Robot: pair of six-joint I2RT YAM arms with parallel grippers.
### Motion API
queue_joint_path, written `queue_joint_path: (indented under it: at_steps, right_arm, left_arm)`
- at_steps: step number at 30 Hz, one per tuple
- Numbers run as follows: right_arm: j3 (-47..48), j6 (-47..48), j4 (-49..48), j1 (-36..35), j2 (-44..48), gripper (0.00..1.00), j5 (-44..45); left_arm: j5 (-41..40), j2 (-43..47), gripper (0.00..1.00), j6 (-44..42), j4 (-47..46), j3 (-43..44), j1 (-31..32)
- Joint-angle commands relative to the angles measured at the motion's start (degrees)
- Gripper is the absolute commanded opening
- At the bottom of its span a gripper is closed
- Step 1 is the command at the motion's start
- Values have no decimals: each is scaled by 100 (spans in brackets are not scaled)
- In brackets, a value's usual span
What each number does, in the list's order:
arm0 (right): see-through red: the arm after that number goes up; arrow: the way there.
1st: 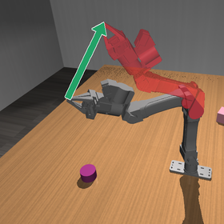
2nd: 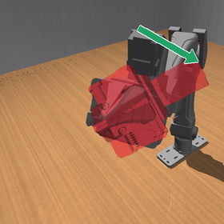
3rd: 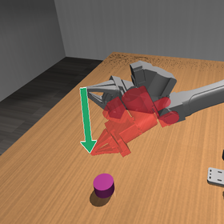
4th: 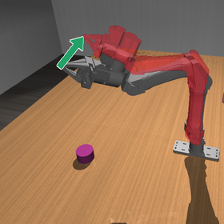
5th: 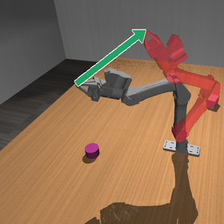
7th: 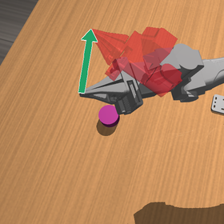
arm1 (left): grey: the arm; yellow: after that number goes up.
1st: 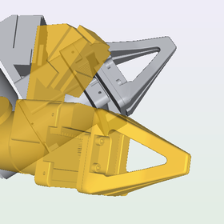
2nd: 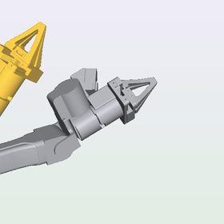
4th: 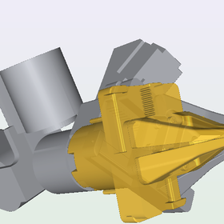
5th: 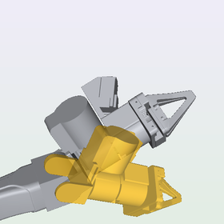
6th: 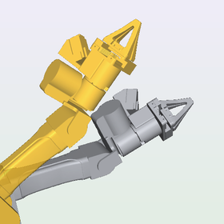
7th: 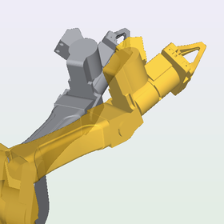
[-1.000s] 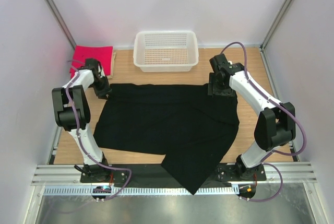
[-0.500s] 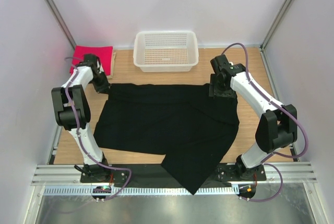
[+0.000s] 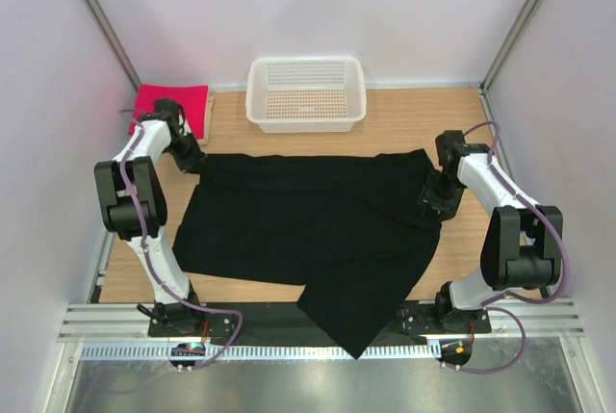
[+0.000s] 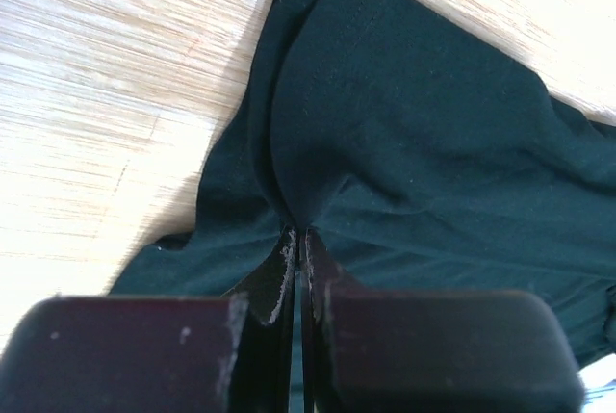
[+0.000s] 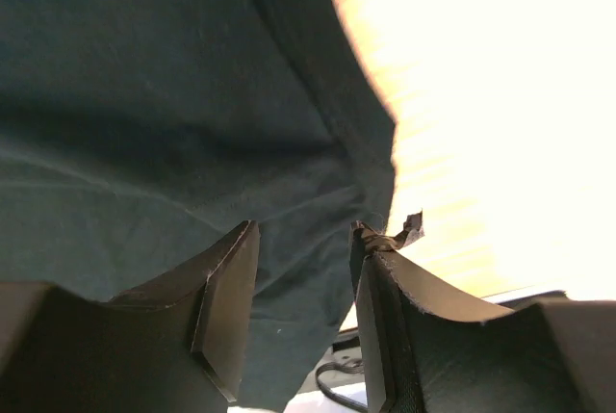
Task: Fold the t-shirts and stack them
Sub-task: Fold the tshirt
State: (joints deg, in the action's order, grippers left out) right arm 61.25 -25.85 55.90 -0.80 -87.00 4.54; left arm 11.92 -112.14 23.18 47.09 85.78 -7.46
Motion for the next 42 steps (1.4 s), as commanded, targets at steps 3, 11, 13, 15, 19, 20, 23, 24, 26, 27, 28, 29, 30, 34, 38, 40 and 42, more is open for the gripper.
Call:
queue_joint_path:
  at_steps: [3,11,13,15,19,20,23,24,26,27,28,29,30,34,38,40,42]
  right_arm:
    - [-473,-403,-316,369,245,49,-935]
    - [-905,-588,-782,739,175,52,-1025]
    - [-992,-606,-904,826,218,52,-973]
    - [-1028,-597,-984,871,210,52,-955]
    - [-1019,-614,-1134,888,96,52,-998]
    - [-1019,-623,-1160,888,52,51,-981]
    - [-1019,-624,-1248,888,-45,50,-1077]
    - [-1019,-641,-1274,888,-54,49,-1095]
    - [-1037,-667,-1301,888,-63,49,-1095]
    - [-1045,-659,-1292,888,-71,49,-1069]
    - [-1045,-650,-1257,888,-71,49,-1043]
    - [-1045,-615,-1240,888,-54,49,-999]
    - [-1037,-589,-1222,888,-2,49,-885]
    - [-993,-448,-1072,897,157,48,-569]
    - [-1071,-413,-1046,906,341,41,-576]
    - [-1133,-351,-1046,915,377,35,-568]
    - [-1159,-307,-1046,915,377,30,-568]
  left_arm:
    - [249,78,0,64,90,97,8]
    - [328,96,0,55,55,36,17]
    - [337,113,0,46,46,18,17]
    - [354,104,0,38,55,9,26]
    - [346,104,0,11,72,9,17]
    - [354,104,0,2,90,18,17]
    - [372,87,0,2,107,44,17]
    - [381,78,0,2,99,53,17]
    - [390,69,0,2,125,88,17]
    - [398,60,0,2,134,106,17]
    - [390,52,0,-6,142,132,17]
    - [390,60,0,-6,142,132,17]
    - [398,52,0,-6,142,132,17]
    - [416,43,0,2,125,106,17]
    - [434,52,0,2,107,106,17]
    - [425,43,0,11,107,97,17]
    - [434,43,0,11,90,97,17]
